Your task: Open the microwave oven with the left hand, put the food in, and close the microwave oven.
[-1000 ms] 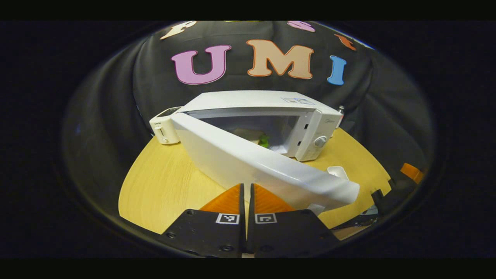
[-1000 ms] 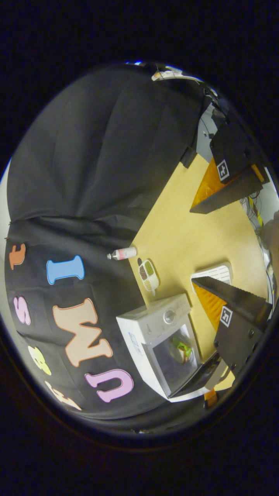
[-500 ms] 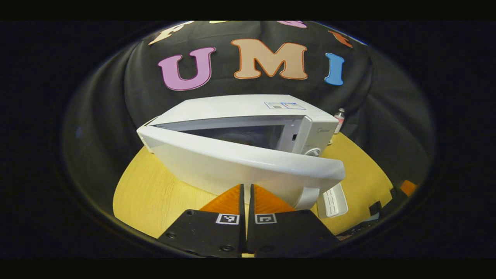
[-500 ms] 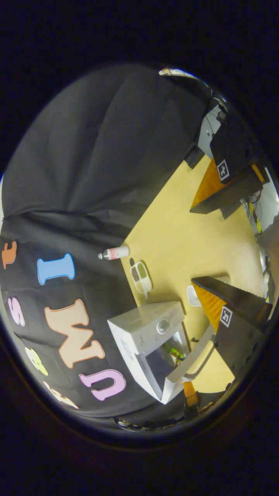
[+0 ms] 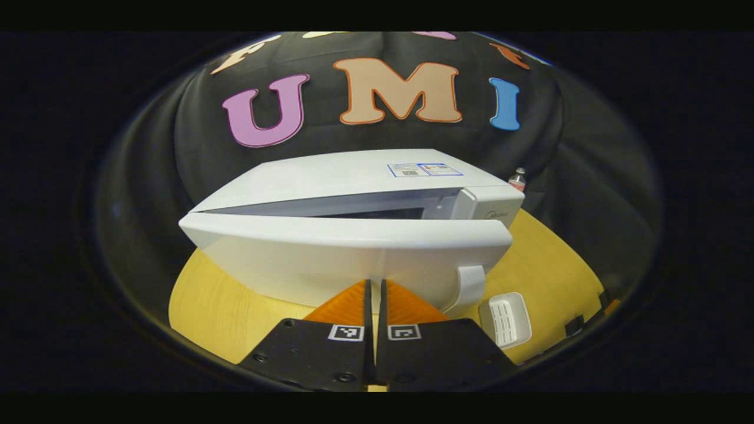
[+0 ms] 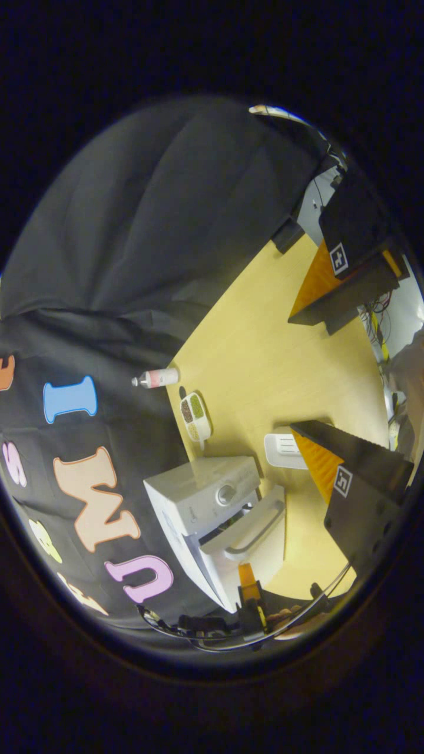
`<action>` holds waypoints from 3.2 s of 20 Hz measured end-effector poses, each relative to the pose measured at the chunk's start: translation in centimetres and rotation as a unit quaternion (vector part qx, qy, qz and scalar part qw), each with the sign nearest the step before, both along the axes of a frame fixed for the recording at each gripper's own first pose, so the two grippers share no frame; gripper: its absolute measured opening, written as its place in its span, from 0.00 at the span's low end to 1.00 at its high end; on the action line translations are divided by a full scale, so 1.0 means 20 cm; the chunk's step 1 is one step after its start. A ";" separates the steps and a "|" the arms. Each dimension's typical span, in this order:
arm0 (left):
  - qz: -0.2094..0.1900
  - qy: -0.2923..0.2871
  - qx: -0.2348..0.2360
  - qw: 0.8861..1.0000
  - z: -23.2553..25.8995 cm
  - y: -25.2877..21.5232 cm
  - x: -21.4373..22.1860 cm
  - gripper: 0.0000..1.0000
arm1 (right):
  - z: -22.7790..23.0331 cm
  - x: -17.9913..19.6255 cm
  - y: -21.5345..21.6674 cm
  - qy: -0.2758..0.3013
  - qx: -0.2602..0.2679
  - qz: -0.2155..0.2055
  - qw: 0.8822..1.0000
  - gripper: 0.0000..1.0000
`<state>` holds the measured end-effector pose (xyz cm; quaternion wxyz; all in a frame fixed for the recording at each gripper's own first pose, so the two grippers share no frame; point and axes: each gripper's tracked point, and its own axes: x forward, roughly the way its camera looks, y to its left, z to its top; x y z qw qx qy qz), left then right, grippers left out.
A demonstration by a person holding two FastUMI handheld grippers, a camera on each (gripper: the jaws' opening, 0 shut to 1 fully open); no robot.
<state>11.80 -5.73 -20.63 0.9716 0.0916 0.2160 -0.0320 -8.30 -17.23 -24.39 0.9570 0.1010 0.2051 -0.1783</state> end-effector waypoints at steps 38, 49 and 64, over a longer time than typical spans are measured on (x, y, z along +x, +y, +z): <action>0.033 -0.040 -0.049 0.997 0.00 -0.04 0.23 0.01 | 0.07 0.30 0.08 -0.022 0.012 0.015 1.000 0.92; 0.034 -0.009 -0.052 0.998 -0.03 0.17 -0.05 0.17 | 0.17 0.41 0.23 -0.043 -0.031 0.061 0.997 1.00; 0.078 -0.164 -0.010 0.983 0.68 0.44 -0.40 0.96 | 0.80 0.57 0.62 -0.159 -0.094 0.168 0.968 0.92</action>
